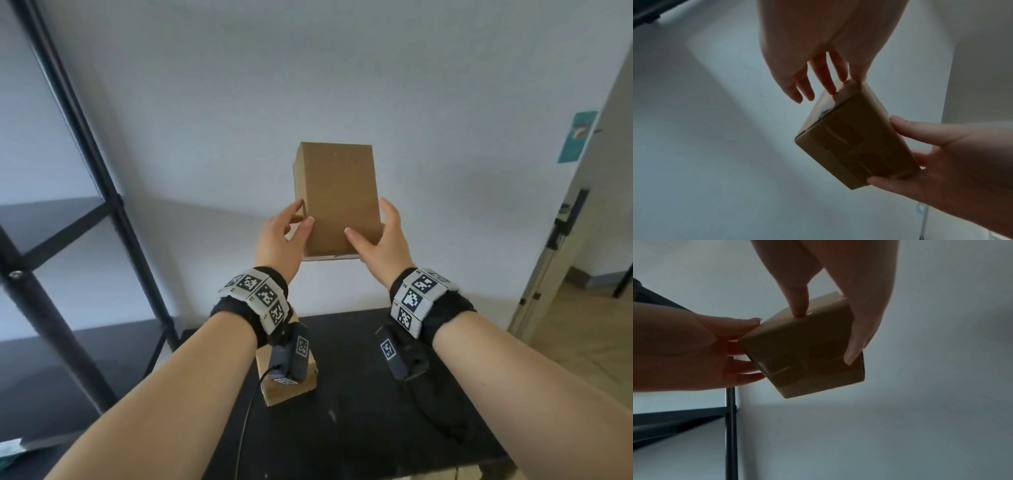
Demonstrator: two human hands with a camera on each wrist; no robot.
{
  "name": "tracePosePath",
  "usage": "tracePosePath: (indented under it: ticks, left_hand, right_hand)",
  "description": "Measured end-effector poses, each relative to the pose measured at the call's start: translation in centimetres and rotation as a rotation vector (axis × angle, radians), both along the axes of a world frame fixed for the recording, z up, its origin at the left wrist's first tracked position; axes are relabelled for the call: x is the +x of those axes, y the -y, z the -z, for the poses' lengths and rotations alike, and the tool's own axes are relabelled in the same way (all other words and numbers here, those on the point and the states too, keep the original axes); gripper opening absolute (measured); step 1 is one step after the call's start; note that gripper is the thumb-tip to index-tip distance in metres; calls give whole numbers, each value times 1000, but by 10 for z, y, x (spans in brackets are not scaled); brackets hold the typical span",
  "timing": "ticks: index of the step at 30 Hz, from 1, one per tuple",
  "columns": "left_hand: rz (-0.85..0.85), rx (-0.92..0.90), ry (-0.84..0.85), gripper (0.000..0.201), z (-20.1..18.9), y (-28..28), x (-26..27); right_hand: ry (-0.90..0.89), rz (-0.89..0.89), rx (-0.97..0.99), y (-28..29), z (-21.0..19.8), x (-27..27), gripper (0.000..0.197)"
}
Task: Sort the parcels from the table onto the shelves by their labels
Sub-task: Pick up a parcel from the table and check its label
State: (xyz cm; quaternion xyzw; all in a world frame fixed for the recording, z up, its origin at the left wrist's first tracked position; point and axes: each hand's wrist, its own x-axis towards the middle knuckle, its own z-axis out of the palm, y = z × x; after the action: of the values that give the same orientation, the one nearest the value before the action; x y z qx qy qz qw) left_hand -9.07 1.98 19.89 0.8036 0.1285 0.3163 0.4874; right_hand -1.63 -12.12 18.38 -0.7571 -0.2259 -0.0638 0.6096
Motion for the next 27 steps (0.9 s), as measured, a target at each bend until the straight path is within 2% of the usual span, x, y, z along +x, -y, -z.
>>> tracePosePath:
  ticks: [3, 8, 11, 12, 15, 17, 20, 21, 24, 25, 27]
  left_hand:
    - [-16, -64, 15, 51, -15, 3, 2]
    - [112, -332, 49, 28, -33, 20, 1]
    - [73, -307, 66, 18, -39, 24, 0]
    - [54, -304, 84, 23, -38, 22, 2]
    - [80, -411, 125, 58, -39, 26, 2]
    - [73, -393, 155, 77, -40, 30, 3]
    - [18, -318, 145, 95, -39, 34, 6]
    - [13, -307, 138, 89, -38, 35, 7]
    - [32, -360, 193, 36, -38, 38, 8]
    - [34, -407, 202, 30, -38, 37, 8]
    - [20, -445, 177, 34, -40, 37, 5]
  right_hand:
    - [52, -50, 44, 3, -16, -4, 82]
    - [116, -75, 54, 10, -33, -3, 80]
    - [103, -96, 75, 16, -41, 2, 84]
    - [84, -121, 87, 17, -44, 4, 89]
    - [19, -157, 66, 17, -51, 8, 110]
    - [-28, -152, 16, 14, -53, 10, 122]
    - [-109, -152, -12, 13, -54, 13, 122]
    - [-140, -168, 17, 14, -54, 14, 115]
    - [-306, -271, 172, 20, -55, 17, 89]
    - [-342, -295, 210, 21, -54, 18, 85]
    - [-376, -329, 263, 25, -52, 20, 79]
